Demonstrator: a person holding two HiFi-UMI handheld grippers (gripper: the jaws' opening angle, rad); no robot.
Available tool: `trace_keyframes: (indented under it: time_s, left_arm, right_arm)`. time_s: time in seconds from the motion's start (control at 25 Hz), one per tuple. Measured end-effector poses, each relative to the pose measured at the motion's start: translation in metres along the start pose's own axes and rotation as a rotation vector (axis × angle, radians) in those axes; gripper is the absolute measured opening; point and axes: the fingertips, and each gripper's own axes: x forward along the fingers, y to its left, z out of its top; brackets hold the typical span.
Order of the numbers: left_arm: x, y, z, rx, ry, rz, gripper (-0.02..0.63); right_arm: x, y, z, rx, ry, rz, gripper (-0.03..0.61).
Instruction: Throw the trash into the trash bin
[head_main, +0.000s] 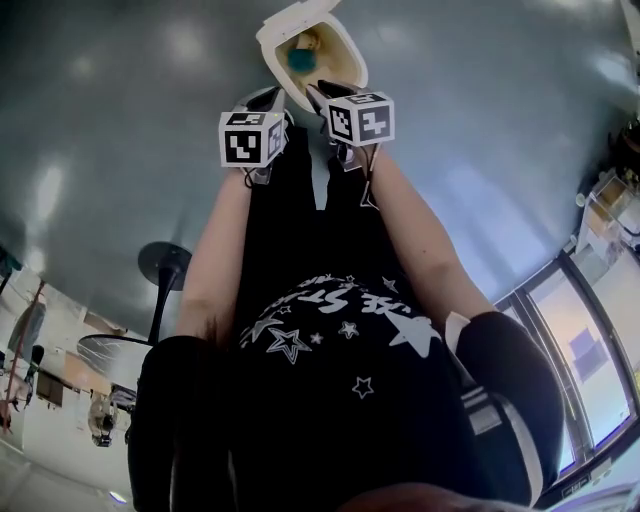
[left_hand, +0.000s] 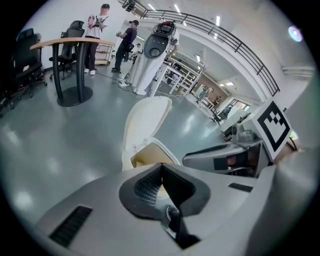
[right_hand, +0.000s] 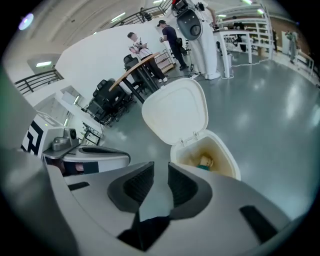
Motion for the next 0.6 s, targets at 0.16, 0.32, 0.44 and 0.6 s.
trace_keyframes:
  time_s: [0.16,0.32,0.44,0.6]
  left_arm:
    - [-0.017,-0.005,0.006,0.006,-0.029,0.014,0.012]
    - [-0.026,-0.004,0.016,0.018,-0.068,0.045,0.012]
    - [-0.028,-0.007,0.023,0.035,-0.096,0.071,0.012]
    - [-0.04,-0.024,0.029,0.063,-0.135,0.096,0.012]
  right_arm:
    - [-0.011,0.012,0.001,0.041,-0.007,0.029,0.073]
    - [-0.018,0.014,0.012,0.01,-0.022,0.039,0.053]
    - [-0.023,0.007,0.02,-0.034,-0.038,0.057,0.046]
    - [-0.043,-0.003,0.023,-0.097,-0.063,0.049,0.035]
